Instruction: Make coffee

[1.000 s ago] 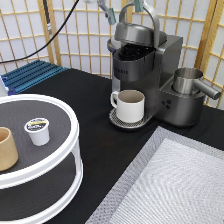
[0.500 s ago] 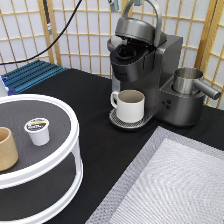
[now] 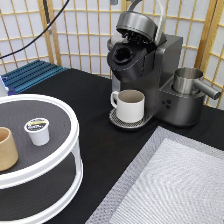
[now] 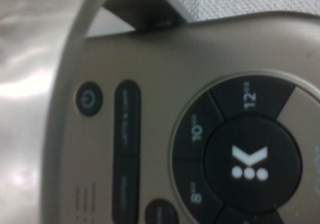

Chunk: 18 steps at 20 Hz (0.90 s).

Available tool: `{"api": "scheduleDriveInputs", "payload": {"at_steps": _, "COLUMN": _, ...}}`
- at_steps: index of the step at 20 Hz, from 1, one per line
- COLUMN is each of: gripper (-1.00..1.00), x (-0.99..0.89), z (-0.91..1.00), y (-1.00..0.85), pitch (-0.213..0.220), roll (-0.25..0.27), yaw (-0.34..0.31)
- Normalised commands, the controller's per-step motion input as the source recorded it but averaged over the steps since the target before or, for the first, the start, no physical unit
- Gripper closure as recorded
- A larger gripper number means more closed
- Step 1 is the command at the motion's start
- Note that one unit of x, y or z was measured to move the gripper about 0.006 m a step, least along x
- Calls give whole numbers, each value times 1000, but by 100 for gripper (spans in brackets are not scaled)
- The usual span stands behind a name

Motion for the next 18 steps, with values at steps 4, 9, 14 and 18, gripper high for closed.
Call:
{"api": "scheduleDriveInputs", "payload": {"at_steps": 4, "gripper": -100, "x": 784, "z": 661, "y": 404, "pitch": 270, "roll": -72, "yaw": 0}}
{"api": "scheduleDriveInputs", "payload": {"at_steps": 9, "gripper": -100, "x": 199, "z": 472, "y": -287, "pitch": 167, "roll": -17, "yaw": -8}}
{"api": "scheduleDriveInputs", "payload": {"at_steps": 14, "gripper": -100, "x": -37, "z": 69, "y": -997, "pitch": 19, "roll": 17, "yaw": -4}}
{"api": "scheduleDriveInputs", "payload": {"at_steps": 18, "gripper": -100, "x": -41, "z": -46, "y": -1000, "pitch": -64, "roll": 0, "yaw": 0}}
